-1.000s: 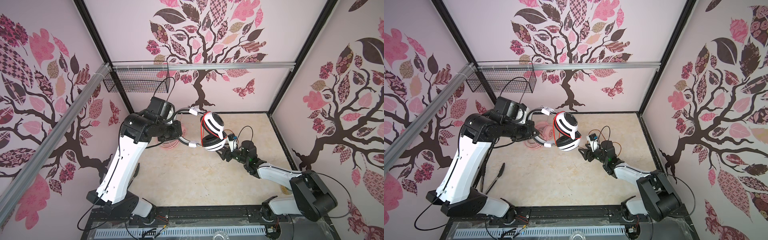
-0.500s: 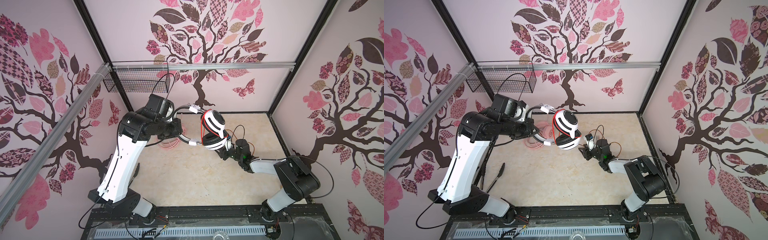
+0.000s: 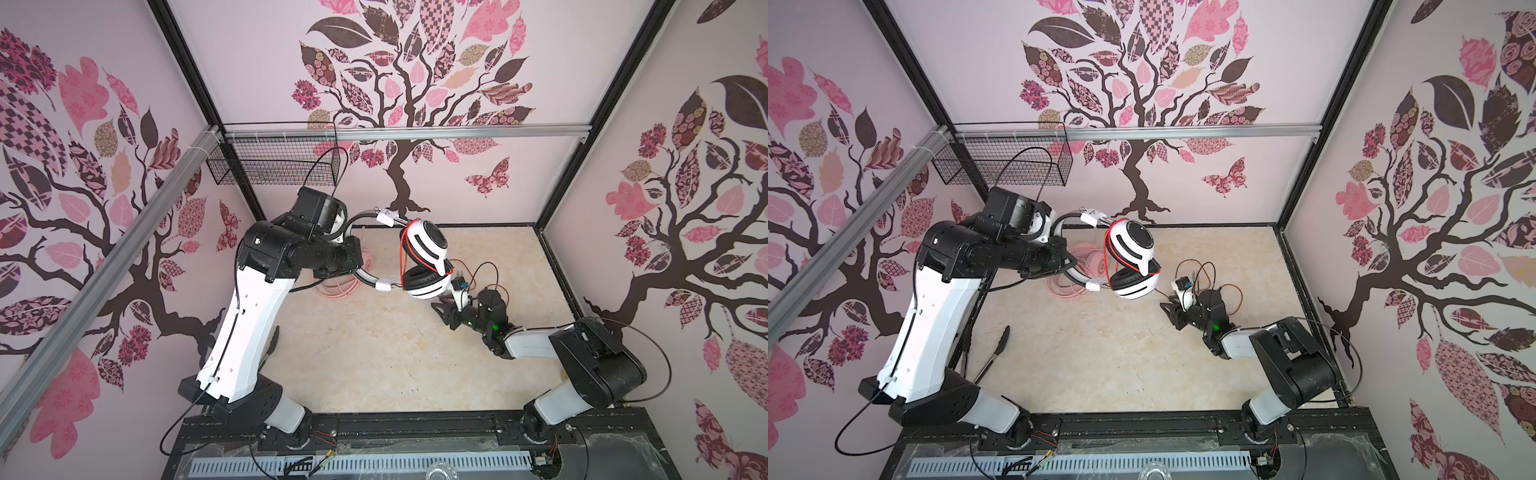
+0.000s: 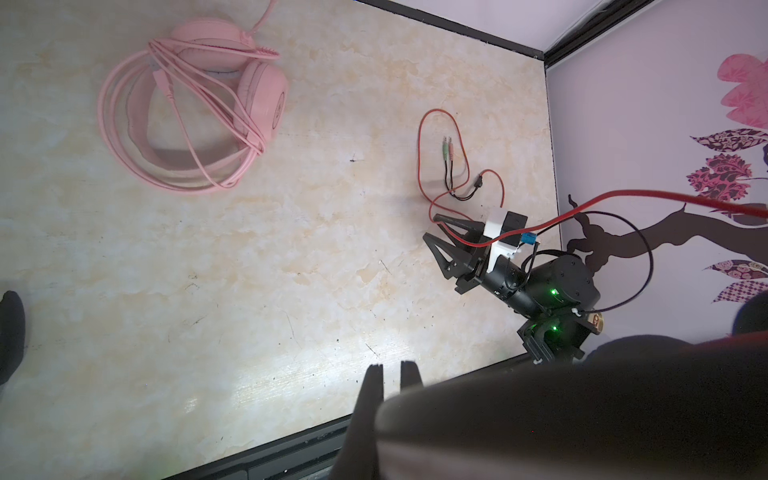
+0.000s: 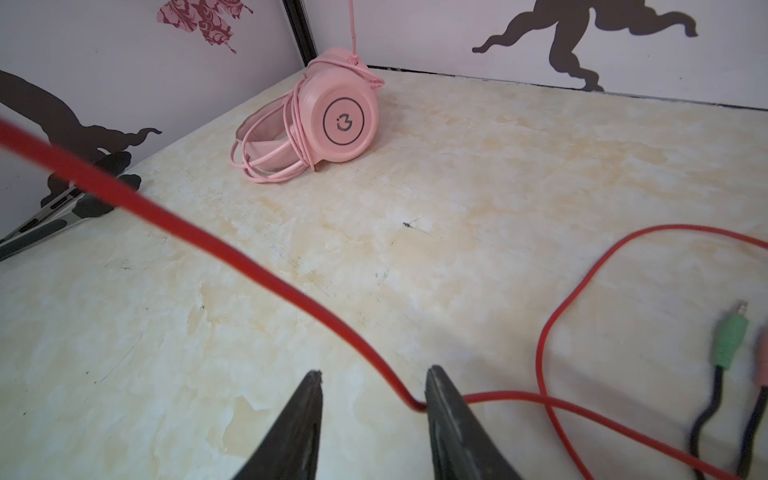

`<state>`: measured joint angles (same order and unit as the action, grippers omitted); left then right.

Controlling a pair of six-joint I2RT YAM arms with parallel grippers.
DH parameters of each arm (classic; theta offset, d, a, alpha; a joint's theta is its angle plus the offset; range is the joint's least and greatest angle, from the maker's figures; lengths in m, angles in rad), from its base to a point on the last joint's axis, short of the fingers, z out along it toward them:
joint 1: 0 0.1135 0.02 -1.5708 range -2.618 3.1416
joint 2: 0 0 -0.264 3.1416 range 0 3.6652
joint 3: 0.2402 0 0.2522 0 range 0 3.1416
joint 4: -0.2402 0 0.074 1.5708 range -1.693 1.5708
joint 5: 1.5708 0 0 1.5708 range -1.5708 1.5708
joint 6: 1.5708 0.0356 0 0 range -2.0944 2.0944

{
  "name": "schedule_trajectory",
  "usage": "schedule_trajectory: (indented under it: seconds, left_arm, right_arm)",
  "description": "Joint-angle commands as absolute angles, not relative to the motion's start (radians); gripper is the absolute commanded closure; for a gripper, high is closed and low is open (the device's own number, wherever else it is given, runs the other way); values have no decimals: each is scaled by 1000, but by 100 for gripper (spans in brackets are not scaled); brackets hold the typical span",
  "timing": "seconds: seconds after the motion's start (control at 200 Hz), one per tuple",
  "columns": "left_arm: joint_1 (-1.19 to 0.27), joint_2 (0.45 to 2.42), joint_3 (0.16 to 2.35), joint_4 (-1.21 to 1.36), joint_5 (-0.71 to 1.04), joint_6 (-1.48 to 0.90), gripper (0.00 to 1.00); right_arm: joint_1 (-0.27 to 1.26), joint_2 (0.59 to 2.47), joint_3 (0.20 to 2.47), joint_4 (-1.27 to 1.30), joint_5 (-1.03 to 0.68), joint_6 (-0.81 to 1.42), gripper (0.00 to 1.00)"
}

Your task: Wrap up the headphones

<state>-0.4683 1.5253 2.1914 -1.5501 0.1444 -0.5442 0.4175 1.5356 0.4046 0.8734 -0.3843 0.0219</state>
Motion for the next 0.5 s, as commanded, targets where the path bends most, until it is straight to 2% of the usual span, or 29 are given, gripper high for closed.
schedule_trajectory:
  seconds: [0.0, 0.37, 0.495]
  left_arm:
    - [-460, 1524, 2243, -1499, 192, -540, 100]
    - [-451, 1520, 2238, -1506, 197, -529, 100]
    - [-446, 1514, 2230, -1508, 195, -528, 100]
  right_arm:
    - [416, 1474, 375, 924, -349, 32, 55]
    - [416, 1569, 495, 894, -334, -10, 53]
    - [416, 1598, 529, 889, -368, -11, 56]
